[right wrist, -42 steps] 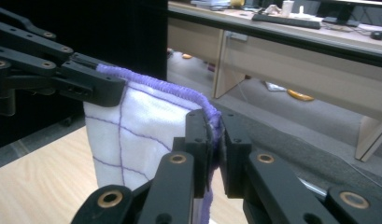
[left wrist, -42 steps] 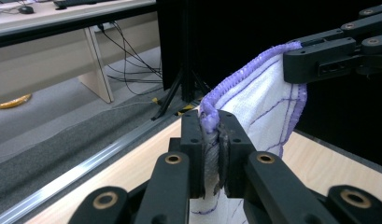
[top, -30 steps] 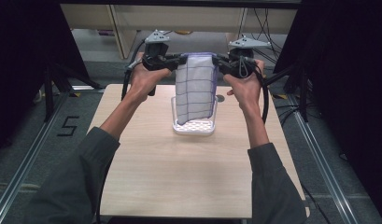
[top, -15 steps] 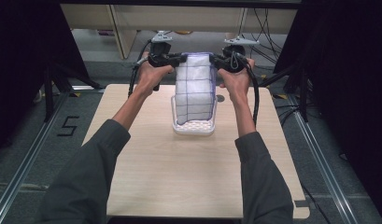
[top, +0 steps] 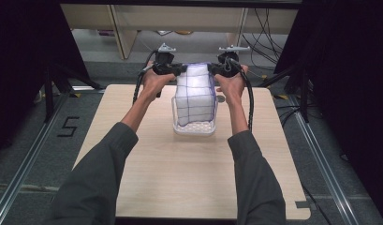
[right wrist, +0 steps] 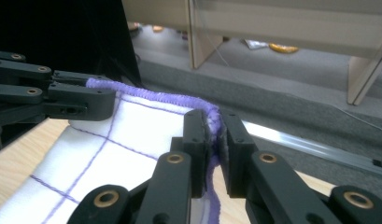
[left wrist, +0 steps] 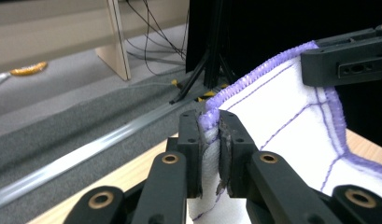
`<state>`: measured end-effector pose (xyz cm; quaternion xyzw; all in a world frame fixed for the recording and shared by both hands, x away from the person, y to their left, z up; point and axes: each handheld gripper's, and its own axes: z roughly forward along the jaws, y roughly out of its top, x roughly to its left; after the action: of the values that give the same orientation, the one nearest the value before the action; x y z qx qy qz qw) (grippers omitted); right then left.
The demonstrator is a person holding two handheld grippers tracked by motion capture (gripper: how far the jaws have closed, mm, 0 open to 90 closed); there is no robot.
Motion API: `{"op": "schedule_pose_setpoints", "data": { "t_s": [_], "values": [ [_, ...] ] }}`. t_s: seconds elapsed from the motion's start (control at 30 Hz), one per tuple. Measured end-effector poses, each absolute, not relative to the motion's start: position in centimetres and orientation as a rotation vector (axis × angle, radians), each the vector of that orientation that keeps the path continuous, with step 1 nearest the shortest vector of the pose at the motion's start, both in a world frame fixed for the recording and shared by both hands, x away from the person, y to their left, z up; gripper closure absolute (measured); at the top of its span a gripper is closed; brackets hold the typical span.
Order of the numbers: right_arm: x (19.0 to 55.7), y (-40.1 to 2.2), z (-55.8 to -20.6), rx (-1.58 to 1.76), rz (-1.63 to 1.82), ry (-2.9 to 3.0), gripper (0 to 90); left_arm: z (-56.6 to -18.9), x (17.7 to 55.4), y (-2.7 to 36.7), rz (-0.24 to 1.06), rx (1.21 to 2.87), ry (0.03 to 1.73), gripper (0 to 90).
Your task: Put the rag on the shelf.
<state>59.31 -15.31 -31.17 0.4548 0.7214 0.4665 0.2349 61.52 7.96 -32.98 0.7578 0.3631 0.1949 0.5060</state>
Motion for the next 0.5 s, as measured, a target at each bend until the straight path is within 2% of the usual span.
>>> {"op": "schedule_pose_setpoints", "data": {
  "t_s": [0.5],
  "values": [
    [60.2, -15.5, -34.5, 1.336, 1.125, 2.105, 81.1, -35.5, 61.6, 7.2, 0.415, 1.945, 0.893, 78.9]
  ]
}}
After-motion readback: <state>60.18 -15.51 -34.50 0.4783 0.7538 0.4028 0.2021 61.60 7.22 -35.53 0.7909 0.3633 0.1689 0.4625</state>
